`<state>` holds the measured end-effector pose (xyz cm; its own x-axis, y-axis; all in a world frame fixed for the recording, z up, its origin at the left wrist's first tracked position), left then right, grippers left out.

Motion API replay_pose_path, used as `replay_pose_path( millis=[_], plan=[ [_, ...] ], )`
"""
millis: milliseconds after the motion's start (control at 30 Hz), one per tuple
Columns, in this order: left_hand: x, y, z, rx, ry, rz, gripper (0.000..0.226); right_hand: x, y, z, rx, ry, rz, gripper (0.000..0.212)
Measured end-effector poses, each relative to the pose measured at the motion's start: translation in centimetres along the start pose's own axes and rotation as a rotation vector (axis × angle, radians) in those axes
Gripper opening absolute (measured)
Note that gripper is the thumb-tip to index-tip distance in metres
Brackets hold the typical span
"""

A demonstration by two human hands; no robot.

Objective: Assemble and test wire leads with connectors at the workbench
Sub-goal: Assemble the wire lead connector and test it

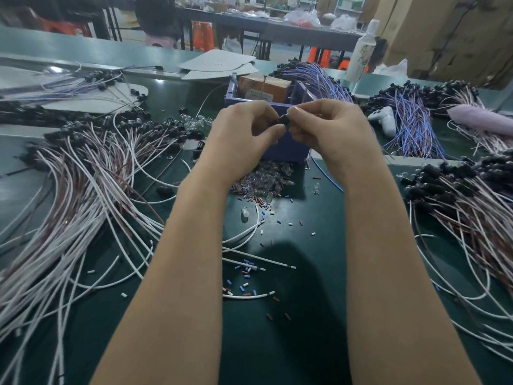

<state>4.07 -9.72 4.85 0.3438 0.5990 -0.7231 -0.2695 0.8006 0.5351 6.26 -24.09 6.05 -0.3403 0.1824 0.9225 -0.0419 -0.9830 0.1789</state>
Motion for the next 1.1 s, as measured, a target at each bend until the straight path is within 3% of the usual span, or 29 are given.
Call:
replay_pose_path(
  millis=[333,467,667,867,1000,1100],
  plan=[
    [-0.6,-0.7,0.4,-0.072,-0.031,0.011,0.015,-0.2,-0.2,-0.3,0.035,-0.129,0.363,0.009],
    [-0.1,-0.8,0.3,-0.008,0.025,-0.022,0.013,-0.9,-0.5,-0.2,0.085,-0.126,0.279,0.014],
    [0.0,-0.8,0.5,0.066,0.034,-0.008,0.016,-2.1,-0.6,-0.2,0.085,-0.254,0.564,0.016],
    [0.6,-1.5,0.6,0.032,0.146,0.042,0.018,-2.3,-1.1,0.1,0.070,-0.172,0.254,0.012],
    [-0.2,-1.0,0.7,-0.031,0.188,0.093,0.027,-2.1,-0.5,0.1,-0.095,-0.170,0.217,0.019],
    [-0.8,-1.1,0.4,0.268,0.411,0.004,0.063,-1.9,0.1,0.4,-0.211,-0.204,0.302,0.016]
  ],
)
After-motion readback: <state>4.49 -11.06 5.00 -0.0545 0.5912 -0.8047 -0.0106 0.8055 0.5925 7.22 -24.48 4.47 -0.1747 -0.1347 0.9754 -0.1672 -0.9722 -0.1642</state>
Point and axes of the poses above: each hand's wrist, its own z-axis towards the middle knuckle, its own y-axis out of the back of the hand, x = y × z, the point moved 1 cm from there along z, towards the middle knuckle, and after that the axes turned 5 degrees about y, right-handed, at the moved point
